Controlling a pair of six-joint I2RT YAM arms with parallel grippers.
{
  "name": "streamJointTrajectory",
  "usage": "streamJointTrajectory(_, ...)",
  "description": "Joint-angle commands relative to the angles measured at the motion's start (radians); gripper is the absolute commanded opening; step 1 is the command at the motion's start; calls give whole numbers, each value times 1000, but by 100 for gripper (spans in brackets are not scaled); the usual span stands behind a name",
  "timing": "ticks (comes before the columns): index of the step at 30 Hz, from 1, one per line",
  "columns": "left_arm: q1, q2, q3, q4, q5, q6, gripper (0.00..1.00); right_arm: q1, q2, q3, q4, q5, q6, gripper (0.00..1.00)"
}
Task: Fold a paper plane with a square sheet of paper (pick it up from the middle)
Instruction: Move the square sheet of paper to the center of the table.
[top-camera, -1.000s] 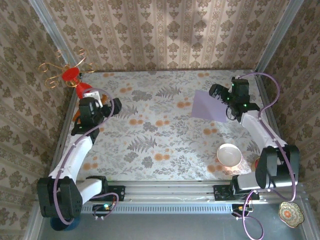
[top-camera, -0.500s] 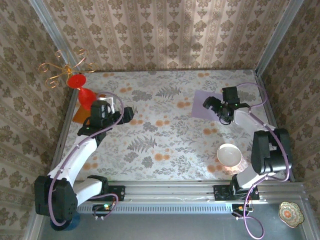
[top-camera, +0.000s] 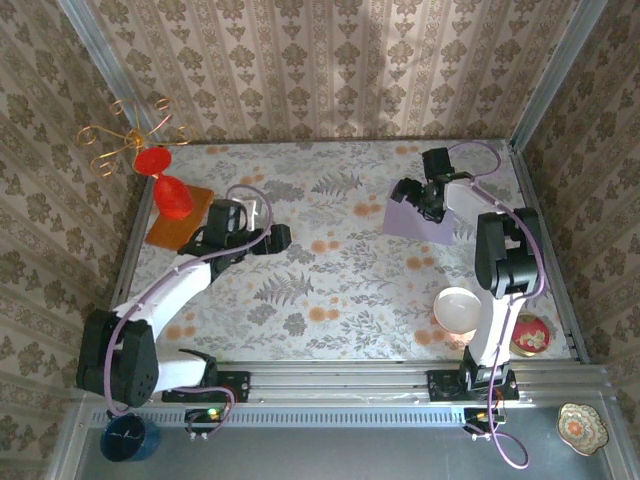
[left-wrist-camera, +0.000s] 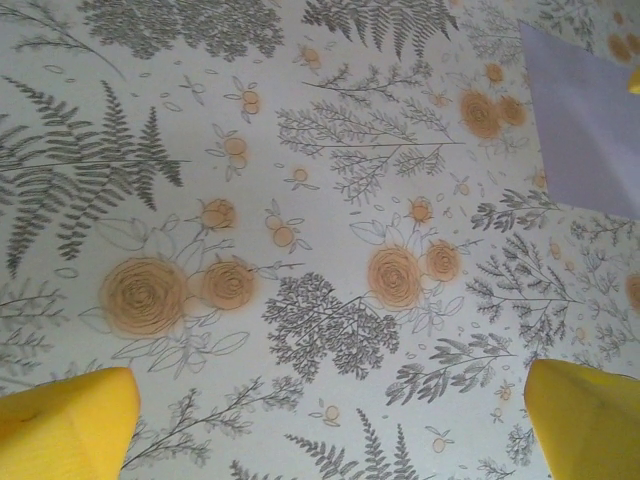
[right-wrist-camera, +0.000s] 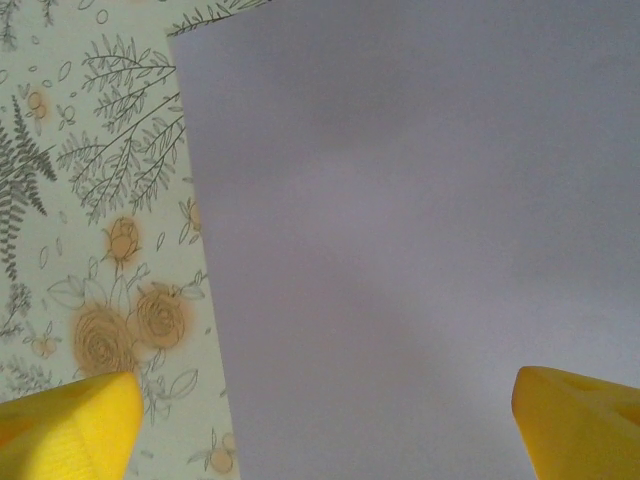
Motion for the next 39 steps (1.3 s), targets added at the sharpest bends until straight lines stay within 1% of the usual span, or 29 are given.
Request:
streamJointTrajectory(1,-17,22,53,29,28,-28,100,5,69,74,-90,-9,-28,96)
streamJointTrajectory(5,-30,57,62,46,34,-53,100,6,114,99,-121,-18,-25,94)
streamJointTrajectory(11,-49,105,72,50,45,-78,99,28,122,45,-130,-42,-10,93)
streamJointTrajectory(15,-57,139,83,48,50,-91,98,74,92,15,-193,-2,-17,92)
streamJointTrajectory(18,-63,166,91,47,54,-103,97,104,62,-29,-208,-48,-9,92)
streamJointTrajectory(21,-67,183,91,54,55,-118,96,156,28,-100,-198,-90,21,91)
streamJointTrajectory(23,-69,195,90,60,53,-129,96,202,5,-153,-177,-111,53,90)
streamJointTrajectory(26,-73,213,85,69,44,-155,94,288,-36,-248,-106,-161,147,88)
streamJointTrajectory(29,-76,229,78,80,33,-192,93,392,-68,-332,25,-196,274,86)
streamJointTrajectory(32,-78,243,74,86,26,-231,91,473,-83,-372,150,-235,388,84)
streamJointTrajectory(35,-79,254,70,91,22,-281,88,490,-97,-348,205,-308,420,83)
streamJointTrajectory(37,-78,260,68,92,29,-318,86,475,-149,-328,189,-299,390,83)
streamJointTrajectory(38,-113,262,68,91,32,-331,86,464,-177,-326,177,-286,368,83)
streamJointTrajectory(39,-127,265,70,90,33,-348,85,447,-211,-330,163,-268,341,83)
